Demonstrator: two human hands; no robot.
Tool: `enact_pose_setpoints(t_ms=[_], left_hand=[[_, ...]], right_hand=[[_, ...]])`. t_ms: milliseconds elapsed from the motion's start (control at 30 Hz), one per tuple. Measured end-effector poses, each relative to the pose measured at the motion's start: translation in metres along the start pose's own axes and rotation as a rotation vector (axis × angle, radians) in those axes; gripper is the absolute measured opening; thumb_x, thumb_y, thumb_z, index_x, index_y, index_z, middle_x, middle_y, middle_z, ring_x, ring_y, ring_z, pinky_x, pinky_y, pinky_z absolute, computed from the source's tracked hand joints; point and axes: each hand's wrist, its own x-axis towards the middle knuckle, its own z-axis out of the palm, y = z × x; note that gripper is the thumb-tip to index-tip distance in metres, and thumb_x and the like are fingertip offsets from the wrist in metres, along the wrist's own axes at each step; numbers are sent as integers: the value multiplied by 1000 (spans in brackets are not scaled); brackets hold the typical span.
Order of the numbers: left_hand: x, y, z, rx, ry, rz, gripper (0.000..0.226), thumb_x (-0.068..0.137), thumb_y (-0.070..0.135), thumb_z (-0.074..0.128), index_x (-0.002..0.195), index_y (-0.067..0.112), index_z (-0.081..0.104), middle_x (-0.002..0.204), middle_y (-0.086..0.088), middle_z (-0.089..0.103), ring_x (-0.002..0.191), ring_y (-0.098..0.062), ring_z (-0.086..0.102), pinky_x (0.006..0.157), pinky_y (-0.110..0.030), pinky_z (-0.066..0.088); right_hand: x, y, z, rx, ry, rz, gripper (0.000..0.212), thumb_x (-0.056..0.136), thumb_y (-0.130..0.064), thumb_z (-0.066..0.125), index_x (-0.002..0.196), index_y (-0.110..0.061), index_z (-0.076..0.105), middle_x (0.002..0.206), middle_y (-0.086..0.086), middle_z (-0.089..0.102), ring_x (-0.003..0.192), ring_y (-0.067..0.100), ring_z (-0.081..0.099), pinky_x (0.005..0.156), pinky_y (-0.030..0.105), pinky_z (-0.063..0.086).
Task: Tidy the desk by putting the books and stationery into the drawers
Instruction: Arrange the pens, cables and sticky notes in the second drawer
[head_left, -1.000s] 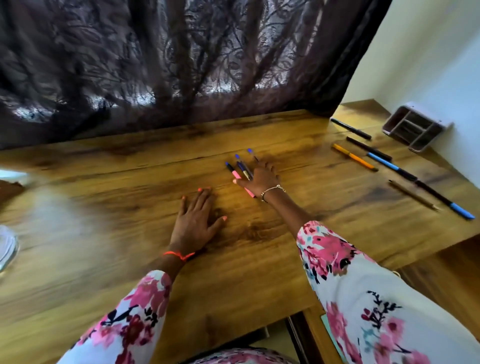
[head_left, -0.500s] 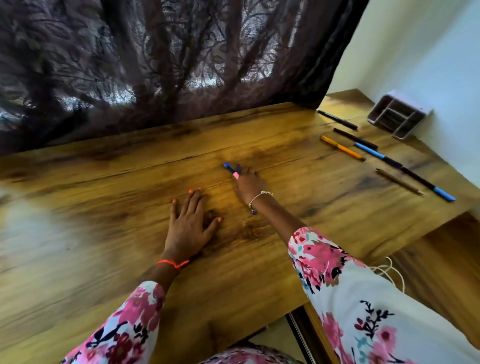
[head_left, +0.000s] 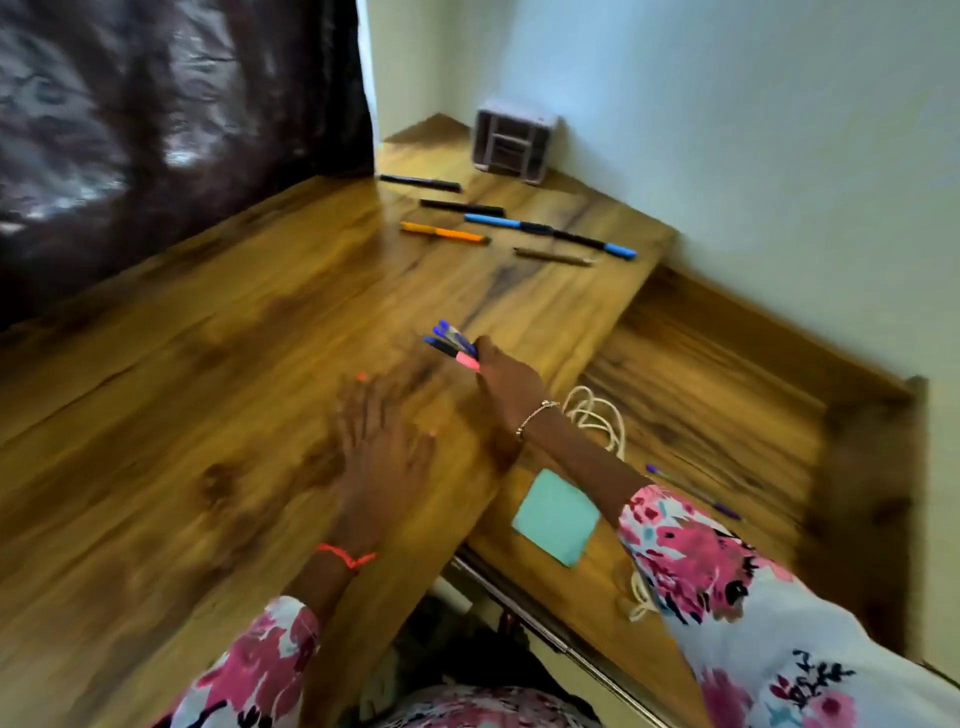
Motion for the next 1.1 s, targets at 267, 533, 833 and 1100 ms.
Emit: enact_pose_setpoints(t_ms=[267,533,833,1100], left_hand=[[-42,100,73,-83,-361,748,51,89,35,39,133,11,38,147,-9,35,142,-18,10,110,-42,13],[-62,92,99,64,-530,763,50,88,39,40,129,11,42,140,-9,46,138,-19,20,109,-38,14],[-64,89,102,120,-602,652,58,96,53,20,135,13,36,147,-7,33,141,-18,11,111,-39,8],[-65,92,100,145,-616,630,60,96,53,22,136,12,39,148,-8,33,142,-19,12,113,-39,6]], right_hand=[[-71,191,-26,351,68,405,35,91,-4,48,125,2,43,114,24,58,104,33,56,75,33,36],[-115,280,20,17,-232,523,38,93,-11,45,130,-10,40,130,18,50,119,34,47,93,44,38],[-106,303,44,-95,-242,469,46,93,-27,47,135,-15,33,134,13,37,123,32,33,98,45,30],[-122,317,43,24,-200,366,59,92,-35,49,144,-29,21,153,4,16,142,26,12,107,50,18]])
